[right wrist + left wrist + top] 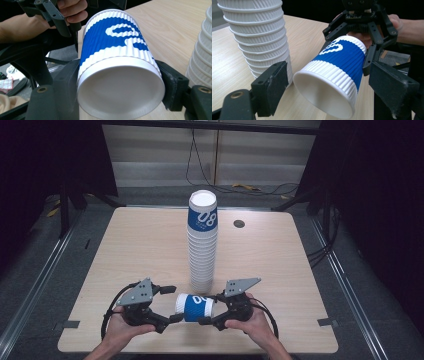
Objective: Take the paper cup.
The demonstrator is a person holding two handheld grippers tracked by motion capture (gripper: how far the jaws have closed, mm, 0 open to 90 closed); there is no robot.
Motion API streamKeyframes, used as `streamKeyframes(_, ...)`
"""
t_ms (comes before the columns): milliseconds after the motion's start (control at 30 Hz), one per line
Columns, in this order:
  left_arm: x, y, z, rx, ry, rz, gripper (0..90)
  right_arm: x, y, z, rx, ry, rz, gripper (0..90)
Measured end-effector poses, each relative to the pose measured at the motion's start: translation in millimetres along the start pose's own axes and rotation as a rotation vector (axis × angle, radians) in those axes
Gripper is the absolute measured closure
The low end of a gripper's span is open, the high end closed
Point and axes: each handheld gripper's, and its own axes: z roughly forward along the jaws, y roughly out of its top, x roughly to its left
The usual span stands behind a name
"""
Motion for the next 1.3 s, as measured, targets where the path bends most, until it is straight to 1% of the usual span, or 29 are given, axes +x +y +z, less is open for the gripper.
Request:
streamKeyframes(167, 1.0, -0.3, -0.9, -0.016, 0.002, -0.008, 15.7, -0.2, -3.5, 2.7, -0.032, -0.003, -0.001, 27.6)
streamKeyframes(233, 1.9, -0.3, -1.8, -0.017, 0.003, -0.012, 15.6, 0.3, -4.1, 2.9, -0.046, 0.008, 0.004, 27.5)
streamKeyframes(300, 2.4, -0.5, -2.2, -0.028, -0.004, -0.023, 15.6, 1.0, -4.4, 3.0, -0.062, 0.007, -0.003, 27.5)
streamKeyframes(400, 3.0, -0.8, -3.2, -0.037, 0.003, -0.023, 15.5, 1.7, -5.3, 3.7, -0.086, 0.034, 0.004, 27.5)
streamKeyframes(467, 2.8, -2.1, -3.7, -0.054, 0.009, -0.022, 15.6, 2.1, -6.3, 4.6, -0.100, 0.033, -0.001, 27.5)
streamKeyframes(500, 2.5, -2.8, -3.6, -0.054, 0.008, -0.027, 15.6, 2.1, -6.7, 5.0, -0.105, 0.039, -0.001, 27.5)
streamKeyframes(567, 4.0, -3.7, -2.7, -0.056, -0.005, -0.036, 15.6, 2.5, -7.5, 5.2, -0.116, 0.041, -0.005, 27.5)
streamKeyframes(633, 4.3, -4.1, -2.3, -0.065, -0.003, -0.047, 15.5, 3.0, -7.6, 5.3, -0.123, 0.047, -0.012, 27.5)
streamKeyframes(833, 4.6, -4.2, -2.0, -0.065, -0.017, -0.043, 15.3, 3.2, -8.0, 4.8, -0.144, 0.047, -0.018, 27.6)
streamKeyframes(1000, 5.2, -5.5, -0.1, -0.067, -0.041, -0.055, 14.7, 3.4, -7.9, 5.3, -0.160, 0.064, -0.024, 27.7)
streamKeyframes(1067, 5.4, -6.2, 1.2, -0.069, -0.047, -0.069, 12.0, 3.6, -8.1, 5.4, -0.169, 0.073, -0.025, 27.8)
streamKeyframes(1100, 5.8, -6.4, 1.7, -0.064, -0.039, -0.070, 10.0, 3.7, -8.1, 5.4, -0.172, 0.076, -0.025, 27.7)
streamKeyframes(1200, 6.4, -6.9, 3.4, -0.055, -0.037, -0.082, 4.1, 3.8, -7.8, 5.5, -0.187, 0.081, -0.024, 27.8)
streamKeyframes(1267, 6.2, -7.1, 3.9, -0.047, -0.052, -0.079, 5.9, 4.6, -7.4, 5.6, -0.187, 0.077, -0.031, 27.9)
streamKeyframes(1300, 6.2, -7.1, 3.9, -0.047, -0.052, -0.079, 6.4, 5.0, -7.3, 5.6, -0.185, 0.078, -0.032, 27.9)
